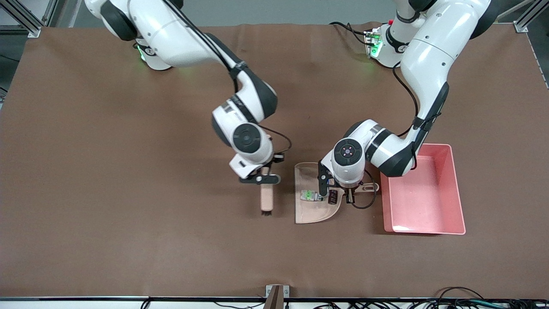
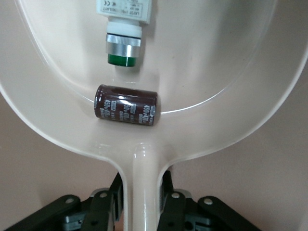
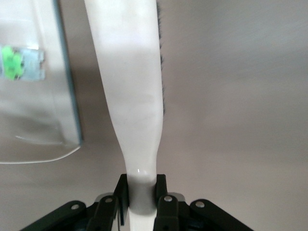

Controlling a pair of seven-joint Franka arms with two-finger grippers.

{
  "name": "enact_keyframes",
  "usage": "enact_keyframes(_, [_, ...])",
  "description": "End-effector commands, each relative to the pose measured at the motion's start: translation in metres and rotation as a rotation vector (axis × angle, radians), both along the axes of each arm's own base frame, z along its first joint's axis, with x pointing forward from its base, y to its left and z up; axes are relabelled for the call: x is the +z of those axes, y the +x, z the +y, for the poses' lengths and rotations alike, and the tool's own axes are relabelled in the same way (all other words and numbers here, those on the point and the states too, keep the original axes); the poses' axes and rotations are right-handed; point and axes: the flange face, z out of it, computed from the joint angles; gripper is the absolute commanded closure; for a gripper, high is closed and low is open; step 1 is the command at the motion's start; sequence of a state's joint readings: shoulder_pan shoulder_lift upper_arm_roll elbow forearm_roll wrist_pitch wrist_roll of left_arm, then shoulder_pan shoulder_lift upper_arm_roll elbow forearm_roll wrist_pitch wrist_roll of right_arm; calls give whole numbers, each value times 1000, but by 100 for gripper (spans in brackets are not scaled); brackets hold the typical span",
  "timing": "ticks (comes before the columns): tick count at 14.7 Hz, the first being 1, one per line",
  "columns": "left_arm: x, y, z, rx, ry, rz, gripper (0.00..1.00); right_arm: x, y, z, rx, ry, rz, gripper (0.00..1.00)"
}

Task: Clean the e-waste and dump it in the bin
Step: 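Sweep the capacitor and green component into the dustpan with the brush, then lift the dustpan over the pink bin while the right gripper withdraws the brush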

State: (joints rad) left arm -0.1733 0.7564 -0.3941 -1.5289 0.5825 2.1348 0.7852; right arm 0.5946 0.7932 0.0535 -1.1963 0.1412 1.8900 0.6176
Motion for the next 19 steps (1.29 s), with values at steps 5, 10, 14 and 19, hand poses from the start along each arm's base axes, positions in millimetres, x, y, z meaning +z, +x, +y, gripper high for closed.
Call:
enact_keyframes(5, [43,10,-5,-39,-133,-14,94,87,-26,-199,60,14,46,100])
enact_keyframes(10, [123,28,44,14,-191,-55,95,61,-80,-306,-90,-16,33,100])
enact_keyframes(14, [173,47,154,89,-260,-25,96,27,-133,-383,-69,-24,46,100])
enact_keyframes(19, [199,44,283,125,-215,42,96,-21,-162,-484,-34,-62,64,100])
